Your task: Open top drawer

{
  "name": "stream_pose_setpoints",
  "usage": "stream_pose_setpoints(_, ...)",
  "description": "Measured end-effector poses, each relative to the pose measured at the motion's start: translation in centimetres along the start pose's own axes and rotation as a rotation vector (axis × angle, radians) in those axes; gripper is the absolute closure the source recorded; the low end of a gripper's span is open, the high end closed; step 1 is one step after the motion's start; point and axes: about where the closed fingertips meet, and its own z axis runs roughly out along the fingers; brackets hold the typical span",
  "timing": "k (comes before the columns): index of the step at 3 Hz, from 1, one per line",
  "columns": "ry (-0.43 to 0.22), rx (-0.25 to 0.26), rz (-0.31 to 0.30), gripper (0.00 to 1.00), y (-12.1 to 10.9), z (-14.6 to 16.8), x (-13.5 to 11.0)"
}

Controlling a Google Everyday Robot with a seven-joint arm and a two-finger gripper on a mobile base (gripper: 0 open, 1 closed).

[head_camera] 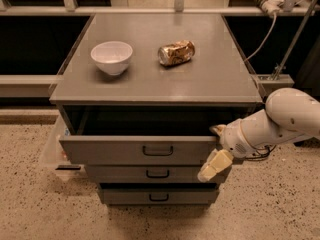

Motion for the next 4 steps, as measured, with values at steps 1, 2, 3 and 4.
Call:
stream_pose_setpoints(1,0.106,0.004,-0.02,0.0,2.8,-1.3,0.8)
stream_pose_setpoints(2,0.162,0.051,-0.055,0.0,4.3,-3.4,0.5)
stream_pose_setpoints(3,0.159,0.053,-0.053,0.0,4.2,-3.4,0.5)
stream_pose_setpoints(4,0.122,0.046,-0.032,0.0,2.6,-2.6,-0.1)
